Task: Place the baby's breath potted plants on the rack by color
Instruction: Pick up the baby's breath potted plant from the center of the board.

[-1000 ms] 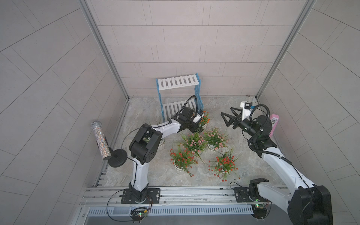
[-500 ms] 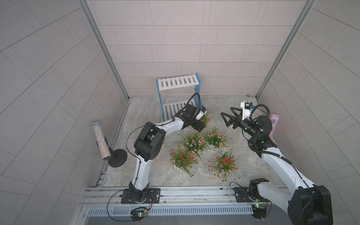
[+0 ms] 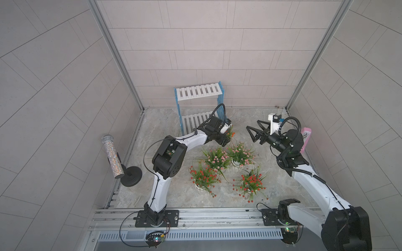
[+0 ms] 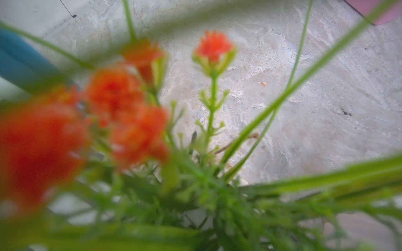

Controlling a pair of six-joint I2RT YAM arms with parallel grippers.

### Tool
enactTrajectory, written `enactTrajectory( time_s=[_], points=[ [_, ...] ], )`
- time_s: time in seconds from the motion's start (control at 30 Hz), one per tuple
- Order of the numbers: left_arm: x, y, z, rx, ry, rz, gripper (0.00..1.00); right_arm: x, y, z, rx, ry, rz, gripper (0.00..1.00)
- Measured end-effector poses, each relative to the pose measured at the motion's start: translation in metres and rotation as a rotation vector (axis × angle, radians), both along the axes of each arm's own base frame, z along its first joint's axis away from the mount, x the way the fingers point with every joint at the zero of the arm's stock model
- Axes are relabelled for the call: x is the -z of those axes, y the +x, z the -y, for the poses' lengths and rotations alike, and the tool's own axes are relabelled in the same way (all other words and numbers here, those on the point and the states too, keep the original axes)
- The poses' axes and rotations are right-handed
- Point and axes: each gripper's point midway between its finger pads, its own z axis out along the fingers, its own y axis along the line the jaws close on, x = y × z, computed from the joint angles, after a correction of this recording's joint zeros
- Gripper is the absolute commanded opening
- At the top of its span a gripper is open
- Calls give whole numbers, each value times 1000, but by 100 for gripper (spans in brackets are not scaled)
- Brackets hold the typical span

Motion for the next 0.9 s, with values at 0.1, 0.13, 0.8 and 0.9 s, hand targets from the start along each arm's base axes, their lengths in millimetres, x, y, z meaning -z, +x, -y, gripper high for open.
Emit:
enactTrajectory(
  time_s=[0.1, 0.13, 0.8, 0.9],
  points=[
    [-1, 0, 0, -1, -1, 2, 81, 0, -1, 0, -2, 0, 0, 99],
    [-1, 1, 0, -1, -1, 3, 80, 0, -1, 0, -2, 0, 1, 99],
    [-28, -33, -43, -63, -7, -21, 74, -4, -4, 2, 10, 11, 13, 99],
    [-50, -27, -62, -118, -42, -2, 76, -4, -4, 2, 12, 14, 11, 99]
  ],
)
